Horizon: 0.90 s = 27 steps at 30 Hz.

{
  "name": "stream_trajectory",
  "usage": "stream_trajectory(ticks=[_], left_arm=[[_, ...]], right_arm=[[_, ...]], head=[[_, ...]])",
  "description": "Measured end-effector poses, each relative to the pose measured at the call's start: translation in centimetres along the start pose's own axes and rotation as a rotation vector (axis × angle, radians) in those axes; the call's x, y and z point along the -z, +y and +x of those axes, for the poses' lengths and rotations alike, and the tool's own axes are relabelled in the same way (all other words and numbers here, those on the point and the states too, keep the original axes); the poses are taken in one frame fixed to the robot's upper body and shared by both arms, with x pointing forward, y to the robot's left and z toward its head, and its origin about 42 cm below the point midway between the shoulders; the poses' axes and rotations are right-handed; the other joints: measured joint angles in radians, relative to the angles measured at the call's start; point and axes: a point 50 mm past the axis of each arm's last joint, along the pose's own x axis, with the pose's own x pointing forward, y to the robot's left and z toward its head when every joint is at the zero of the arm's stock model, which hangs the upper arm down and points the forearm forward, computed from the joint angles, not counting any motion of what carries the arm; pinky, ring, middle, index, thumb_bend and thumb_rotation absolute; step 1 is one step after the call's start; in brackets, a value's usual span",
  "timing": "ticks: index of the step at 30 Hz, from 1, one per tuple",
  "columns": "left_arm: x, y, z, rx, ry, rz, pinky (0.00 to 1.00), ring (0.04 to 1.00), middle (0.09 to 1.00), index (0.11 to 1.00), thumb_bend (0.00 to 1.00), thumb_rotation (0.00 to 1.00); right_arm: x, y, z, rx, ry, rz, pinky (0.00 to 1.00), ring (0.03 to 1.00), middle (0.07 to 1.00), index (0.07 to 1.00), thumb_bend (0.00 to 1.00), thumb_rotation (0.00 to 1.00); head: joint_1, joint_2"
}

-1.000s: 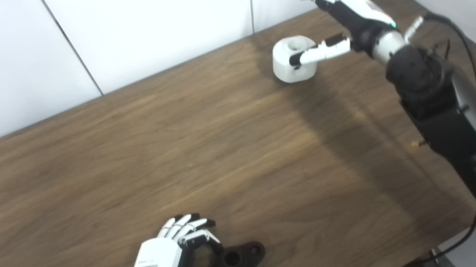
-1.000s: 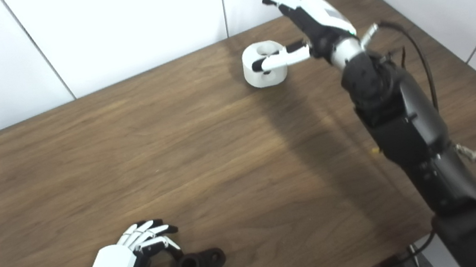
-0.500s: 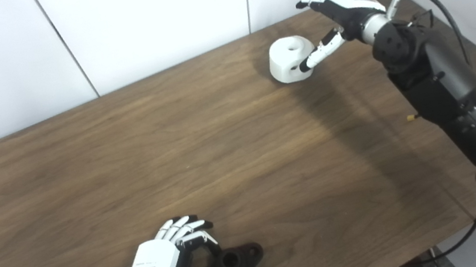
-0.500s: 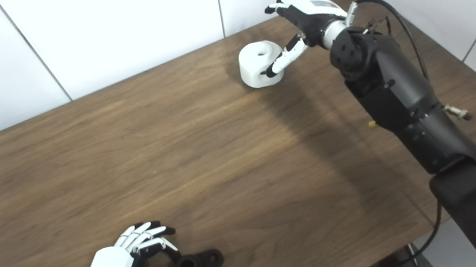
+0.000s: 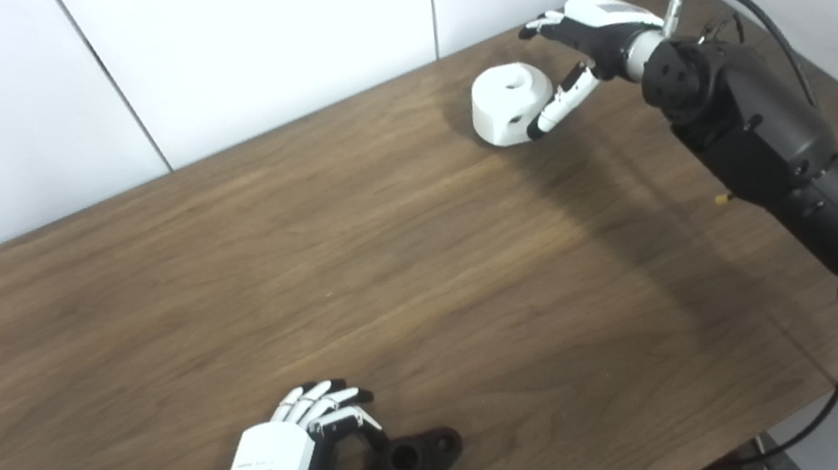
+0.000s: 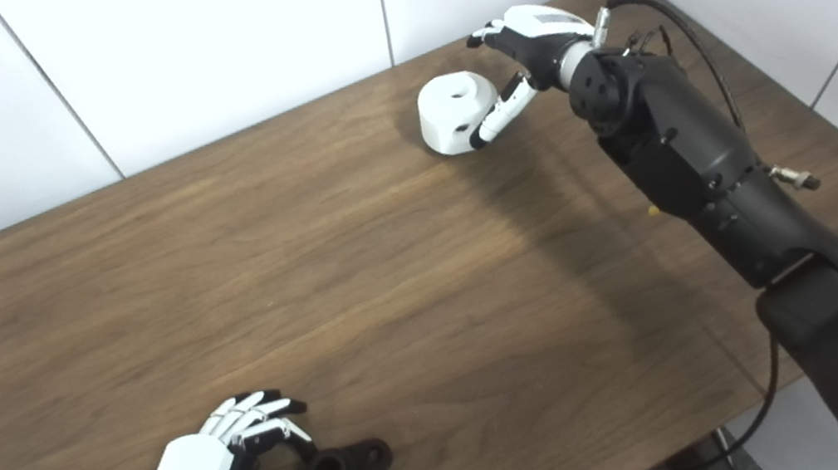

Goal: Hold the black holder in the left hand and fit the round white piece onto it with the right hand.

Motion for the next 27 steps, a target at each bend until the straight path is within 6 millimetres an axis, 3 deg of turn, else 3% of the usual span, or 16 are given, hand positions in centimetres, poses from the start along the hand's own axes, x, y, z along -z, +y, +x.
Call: stream_trajectory(ticks=[7,27], left_arm=[[-0.2,0.1,0.0,0.005,0.006,0.008,0.87,0.85,0.777,0.488,0.52,0.05],[-0.5,0.0,-0.1,0.006,0.012,0.011,0.87,0.851,0.777,0.488,0.52,0.05]], right_arm=[[0.3,0.9,0.6,0.001,0.02,0.013,0.95,1.0,0.967,0.868,0.8,0.37],[-0.3,2.4,1.4,0.029,-0.008,0.057,0.91,0.972,0.933,0.763,0.81,0.32]], head=[[0.011,0.005],[0.023,0.011]])
